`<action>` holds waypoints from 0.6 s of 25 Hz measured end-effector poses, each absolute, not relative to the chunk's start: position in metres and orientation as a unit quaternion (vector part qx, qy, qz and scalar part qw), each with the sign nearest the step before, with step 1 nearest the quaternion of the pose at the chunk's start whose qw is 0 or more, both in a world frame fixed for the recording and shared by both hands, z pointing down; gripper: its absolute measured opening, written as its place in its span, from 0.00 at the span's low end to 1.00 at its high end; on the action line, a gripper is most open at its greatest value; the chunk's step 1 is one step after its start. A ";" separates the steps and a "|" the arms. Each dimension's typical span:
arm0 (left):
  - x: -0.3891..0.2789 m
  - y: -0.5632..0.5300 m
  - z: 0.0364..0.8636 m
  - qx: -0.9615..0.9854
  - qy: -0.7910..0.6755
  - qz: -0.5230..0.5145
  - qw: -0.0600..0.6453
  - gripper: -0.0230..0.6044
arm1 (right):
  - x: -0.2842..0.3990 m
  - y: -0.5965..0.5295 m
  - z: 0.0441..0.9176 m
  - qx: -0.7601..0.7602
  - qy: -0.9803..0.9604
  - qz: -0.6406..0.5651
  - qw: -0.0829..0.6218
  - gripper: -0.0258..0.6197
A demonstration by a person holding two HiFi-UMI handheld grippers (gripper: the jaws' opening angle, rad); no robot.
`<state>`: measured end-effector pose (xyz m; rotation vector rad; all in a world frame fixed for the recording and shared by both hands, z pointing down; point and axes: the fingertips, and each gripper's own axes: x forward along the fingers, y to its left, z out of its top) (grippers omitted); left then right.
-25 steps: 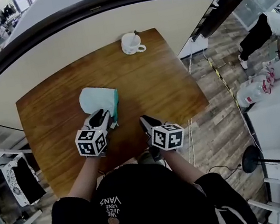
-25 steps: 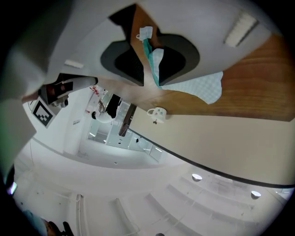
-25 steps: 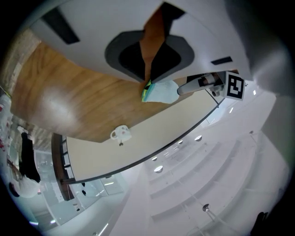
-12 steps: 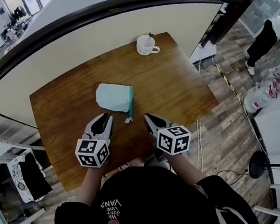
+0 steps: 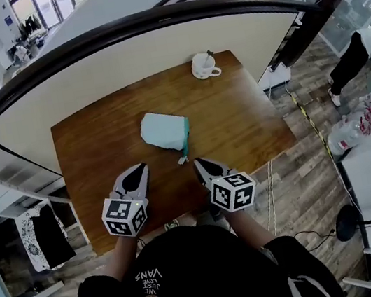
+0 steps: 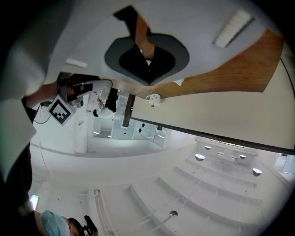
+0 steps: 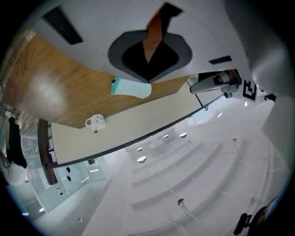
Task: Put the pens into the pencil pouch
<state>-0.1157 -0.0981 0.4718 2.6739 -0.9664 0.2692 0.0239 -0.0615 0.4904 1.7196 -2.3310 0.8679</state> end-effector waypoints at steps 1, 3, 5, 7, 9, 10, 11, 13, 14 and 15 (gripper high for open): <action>-0.118 -0.096 0.472 0.927 -0.335 0.094 0.141 0.06 | 0.022 -0.061 0.490 0.569 -0.770 0.284 0.061 0.06; -0.123 -0.093 0.473 0.927 -0.333 0.096 0.141 0.06 | 0.019 -0.060 0.489 0.573 -0.768 0.278 0.063 0.06; -0.128 -0.090 0.474 0.927 -0.334 0.099 0.140 0.05 | 0.016 -0.059 0.488 0.576 -0.768 0.273 0.063 0.06; -0.133 -0.087 0.475 0.925 -0.339 0.101 0.140 0.05 | 0.013 -0.058 0.488 0.575 -0.770 0.270 0.066 0.06; -0.137 -0.085 0.478 0.923 -0.342 0.102 0.142 0.05 | 0.009 -0.058 0.490 0.574 -0.771 0.268 0.071 0.06; -0.138 -0.084 0.478 0.923 -0.343 0.102 0.142 0.05 | 0.007 -0.057 0.491 0.573 -0.771 0.267 0.074 0.06; -0.139 -0.083 0.479 0.923 -0.342 0.101 0.143 0.05 | 0.006 -0.056 0.492 0.573 -0.771 0.267 0.078 0.06; -0.142 -0.082 0.478 0.924 -0.341 0.099 0.143 0.05 | 0.002 -0.056 0.494 0.572 -0.771 0.266 0.083 0.06; -0.143 -0.082 0.478 0.924 -0.341 0.098 0.143 0.05 | 0.000 -0.057 0.494 0.572 -0.772 0.266 0.084 0.06; -0.144 -0.082 0.478 0.924 -0.340 0.098 0.143 0.05 | -0.001 -0.057 0.494 0.571 -0.772 0.265 0.086 0.06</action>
